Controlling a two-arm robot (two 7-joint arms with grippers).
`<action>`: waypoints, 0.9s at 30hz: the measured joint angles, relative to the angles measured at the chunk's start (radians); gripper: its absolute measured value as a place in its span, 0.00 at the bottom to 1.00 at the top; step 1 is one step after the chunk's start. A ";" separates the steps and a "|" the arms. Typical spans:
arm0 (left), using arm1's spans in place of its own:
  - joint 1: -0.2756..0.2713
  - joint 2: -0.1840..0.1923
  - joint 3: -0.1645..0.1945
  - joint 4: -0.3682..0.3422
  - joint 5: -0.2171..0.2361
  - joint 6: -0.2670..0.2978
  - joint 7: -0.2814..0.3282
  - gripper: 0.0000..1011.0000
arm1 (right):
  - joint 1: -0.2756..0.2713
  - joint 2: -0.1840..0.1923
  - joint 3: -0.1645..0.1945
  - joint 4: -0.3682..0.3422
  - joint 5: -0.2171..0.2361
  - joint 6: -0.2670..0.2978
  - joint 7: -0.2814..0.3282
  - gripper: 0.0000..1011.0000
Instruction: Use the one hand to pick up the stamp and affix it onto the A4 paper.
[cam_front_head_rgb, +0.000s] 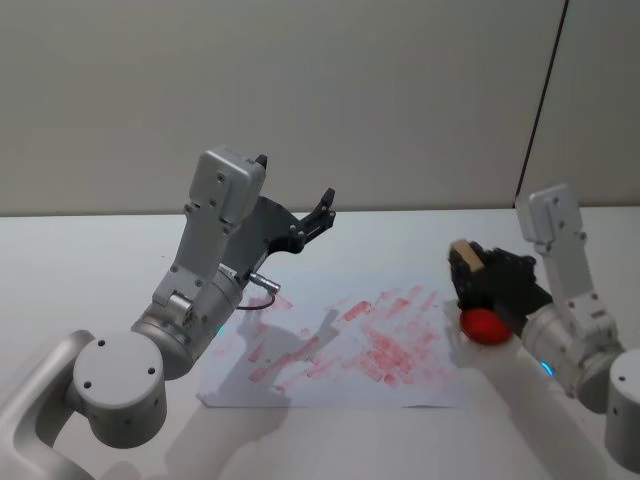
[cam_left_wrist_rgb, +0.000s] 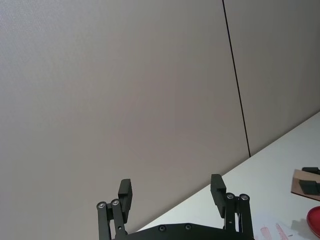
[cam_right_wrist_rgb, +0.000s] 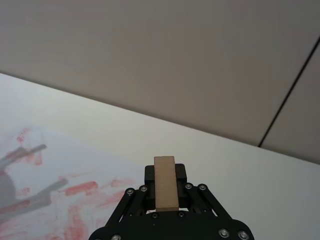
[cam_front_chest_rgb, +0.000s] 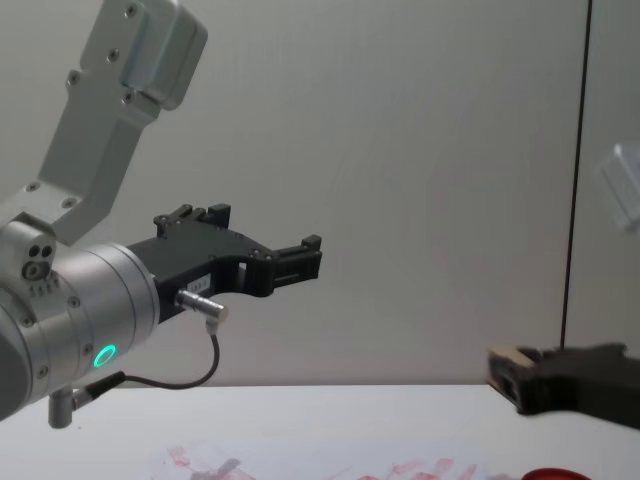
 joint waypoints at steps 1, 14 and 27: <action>0.000 0.000 0.000 0.000 0.000 0.000 0.000 0.99 | 0.000 0.000 0.000 0.000 0.000 0.000 0.000 0.22; 0.000 0.000 0.000 0.000 0.000 0.000 0.000 0.99 | 0.041 -0.051 -0.042 -0.001 0.006 0.030 0.114 0.22; 0.000 0.000 0.000 0.000 0.000 0.000 0.000 0.99 | 0.051 -0.085 -0.093 0.086 -0.064 0.069 0.152 0.22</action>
